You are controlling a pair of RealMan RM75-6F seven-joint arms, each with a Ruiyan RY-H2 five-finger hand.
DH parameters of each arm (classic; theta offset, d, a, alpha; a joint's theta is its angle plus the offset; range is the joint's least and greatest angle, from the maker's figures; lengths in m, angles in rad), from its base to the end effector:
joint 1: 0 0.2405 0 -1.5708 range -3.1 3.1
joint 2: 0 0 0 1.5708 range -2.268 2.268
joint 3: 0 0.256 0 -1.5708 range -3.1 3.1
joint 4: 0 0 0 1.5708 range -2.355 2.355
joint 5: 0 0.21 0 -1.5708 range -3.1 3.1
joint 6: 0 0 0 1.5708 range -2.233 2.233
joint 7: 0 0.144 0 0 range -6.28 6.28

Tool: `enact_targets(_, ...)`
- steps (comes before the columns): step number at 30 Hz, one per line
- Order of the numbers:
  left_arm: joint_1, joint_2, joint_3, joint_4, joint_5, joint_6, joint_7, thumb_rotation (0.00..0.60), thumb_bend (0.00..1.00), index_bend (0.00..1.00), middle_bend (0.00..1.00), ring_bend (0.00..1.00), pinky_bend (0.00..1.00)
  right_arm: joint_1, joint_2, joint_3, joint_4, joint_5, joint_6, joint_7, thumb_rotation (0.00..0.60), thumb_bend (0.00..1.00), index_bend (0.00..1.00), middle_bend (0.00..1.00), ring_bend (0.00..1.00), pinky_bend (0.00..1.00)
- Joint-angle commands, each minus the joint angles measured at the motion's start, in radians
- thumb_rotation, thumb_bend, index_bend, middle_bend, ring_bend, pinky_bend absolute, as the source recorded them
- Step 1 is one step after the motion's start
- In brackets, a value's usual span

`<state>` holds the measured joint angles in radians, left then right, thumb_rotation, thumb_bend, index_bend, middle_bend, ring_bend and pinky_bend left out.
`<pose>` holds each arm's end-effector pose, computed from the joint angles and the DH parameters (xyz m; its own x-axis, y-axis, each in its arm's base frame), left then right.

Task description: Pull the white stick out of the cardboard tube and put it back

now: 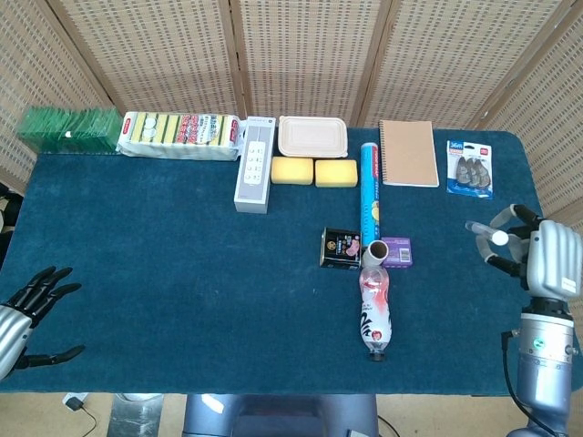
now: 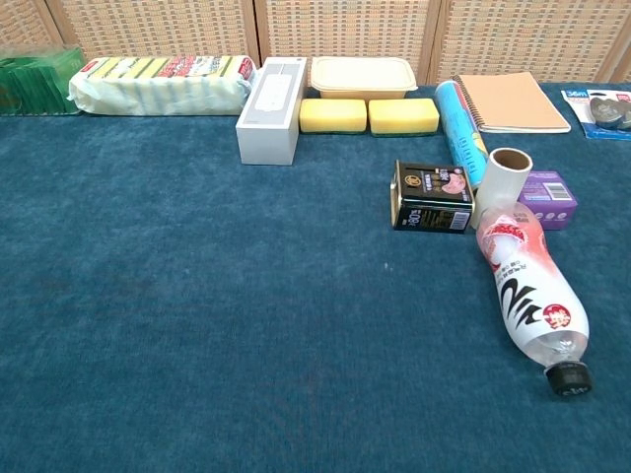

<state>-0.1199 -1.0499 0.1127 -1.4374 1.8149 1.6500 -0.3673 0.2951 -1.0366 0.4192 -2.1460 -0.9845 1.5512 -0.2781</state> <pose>-0.3064 0.1535 0.1767 0.2846 0.0908 0.9543 0.9107 -0.3364 -0.2395 -0.1873 -0.2658 0.2135 0.1001 0.2641 0.9593 -0.9908 0.1144 0.0719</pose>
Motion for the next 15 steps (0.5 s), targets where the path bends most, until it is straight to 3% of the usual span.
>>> enact_targets(1,-0.005,-0.005,-0.004,-0.002,-0.009,-0.018,0.021,0.462,0.11,0.16,0.08,0.03,0.24,0.003,0.002,0.057,0.070,0.084,0.011,0.056,0.600,0.41,0.81,0.97,1.00,0.84)
enact_targets(2,-0.004,-0.004,0.000,-0.004,-0.005,-0.020,0.025,0.461,0.11,0.16,0.08,0.03,0.24,0.014,0.001,0.078,0.070,0.127,0.003,0.051,0.600,0.41,0.81,0.97,1.00,0.84)
enact_targets(4,-0.002,0.000,0.007,-0.005,0.008,-0.013,0.021,0.459,0.11,0.16,0.08,0.03,0.24,-0.003,0.022,0.038,0.025,0.082,-0.008,0.037,0.600,0.41,0.81,0.97,1.00,0.84)
enact_targets(7,0.001,0.003,0.008,-0.002,0.013,0.001,0.003,0.462,0.11,0.16,0.08,0.03,0.24,-0.050,0.040,-0.067,-0.019,-0.079,-0.008,0.035,0.600,0.41,0.81,0.97,1.00,0.84)
enact_targets(8,0.001,0.002,0.003,0.000,0.006,0.002,0.001,0.465,0.11,0.16,0.08,0.03,0.24,-0.056,0.040,-0.071,-0.015,-0.098,-0.006,0.056,0.600,0.41,0.81,0.97,1.00,0.84)
enact_targets(9,0.000,-0.001,-0.002,0.001,-0.002,0.000,0.004,0.464,0.11,0.16,0.08,0.03,0.24,-0.049,0.036,-0.047,0.005,-0.081,0.000,0.074,0.600,0.41,0.81,0.97,1.00,0.84)
enact_targets(11,-0.003,-0.005,-0.005,-0.001,-0.016,-0.019,0.023,0.460,0.11,0.16,0.08,0.03,0.24,-0.005,0.010,0.054,0.070,0.085,0.010,0.074,0.600,0.41,0.81,0.97,1.00,0.84)
enact_targets(12,-0.002,-0.003,0.000,-0.003,-0.008,-0.017,0.023,0.459,0.11,0.16,0.08,0.03,0.24,-0.003,0.017,0.049,0.053,0.094,-0.010,0.070,0.600,0.41,0.81,0.97,1.00,0.84)
enact_targets(15,0.000,0.005,0.006,0.000,0.007,0.000,-0.005,0.467,0.11,0.16,0.08,0.03,0.24,-0.061,0.033,-0.102,0.006,-0.102,-0.021,0.043,0.600,0.41,0.81,0.97,1.00,0.83)
